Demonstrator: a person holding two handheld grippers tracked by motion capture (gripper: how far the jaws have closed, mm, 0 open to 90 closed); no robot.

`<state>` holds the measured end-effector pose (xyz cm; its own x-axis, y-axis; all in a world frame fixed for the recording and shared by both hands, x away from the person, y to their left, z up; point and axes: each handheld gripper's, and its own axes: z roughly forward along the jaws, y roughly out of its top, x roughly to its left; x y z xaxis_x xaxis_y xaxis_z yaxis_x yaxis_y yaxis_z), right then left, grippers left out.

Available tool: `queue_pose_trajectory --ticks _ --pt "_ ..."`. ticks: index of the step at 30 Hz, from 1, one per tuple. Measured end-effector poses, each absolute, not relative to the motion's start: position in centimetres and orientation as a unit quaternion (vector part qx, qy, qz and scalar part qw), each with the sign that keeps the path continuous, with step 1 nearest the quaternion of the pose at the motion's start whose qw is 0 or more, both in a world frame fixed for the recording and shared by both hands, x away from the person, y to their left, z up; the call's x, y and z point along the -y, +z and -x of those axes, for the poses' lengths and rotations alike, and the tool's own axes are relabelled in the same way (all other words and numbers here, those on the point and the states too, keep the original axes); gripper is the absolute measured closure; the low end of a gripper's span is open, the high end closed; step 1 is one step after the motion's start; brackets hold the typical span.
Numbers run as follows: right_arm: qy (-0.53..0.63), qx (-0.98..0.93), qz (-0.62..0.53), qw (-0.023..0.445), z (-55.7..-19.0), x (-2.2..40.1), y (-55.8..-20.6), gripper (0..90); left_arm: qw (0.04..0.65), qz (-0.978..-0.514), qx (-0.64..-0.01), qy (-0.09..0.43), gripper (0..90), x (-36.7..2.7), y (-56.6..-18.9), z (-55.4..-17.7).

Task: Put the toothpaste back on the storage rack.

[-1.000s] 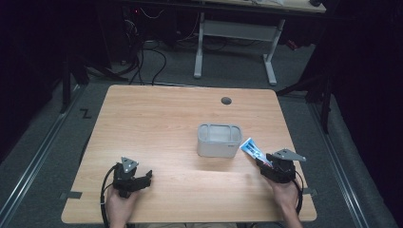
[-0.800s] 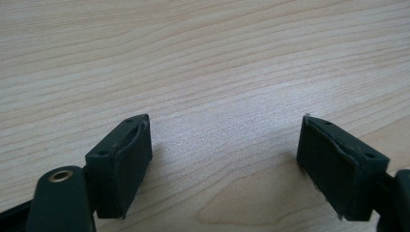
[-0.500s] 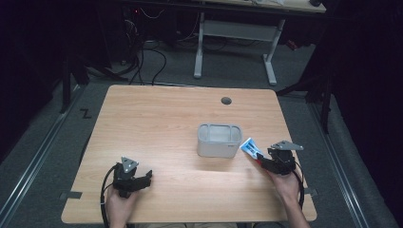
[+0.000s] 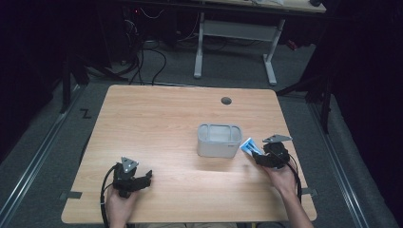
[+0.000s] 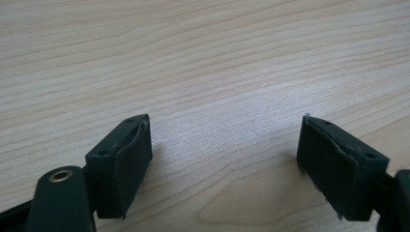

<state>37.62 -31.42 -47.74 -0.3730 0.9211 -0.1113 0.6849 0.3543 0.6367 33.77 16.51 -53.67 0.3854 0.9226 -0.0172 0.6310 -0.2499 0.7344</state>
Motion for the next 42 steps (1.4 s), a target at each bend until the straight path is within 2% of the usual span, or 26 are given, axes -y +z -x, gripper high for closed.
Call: queue_pose_trajectory --ticks 15,42 --pt "0.203 -0.811 -0.5 0.227 -38.8 30.4 -49.2 40.1 0.338 -0.761 -0.51 0.216 20.6 -16.5 -53.7 -33.8" --pt "0.182 -0.819 -0.51 0.191 -40.3 30.6 -50.1 45.4 0.338 -0.761 -0.511 0.216 20.6 -16.5 -53.7 -33.8"
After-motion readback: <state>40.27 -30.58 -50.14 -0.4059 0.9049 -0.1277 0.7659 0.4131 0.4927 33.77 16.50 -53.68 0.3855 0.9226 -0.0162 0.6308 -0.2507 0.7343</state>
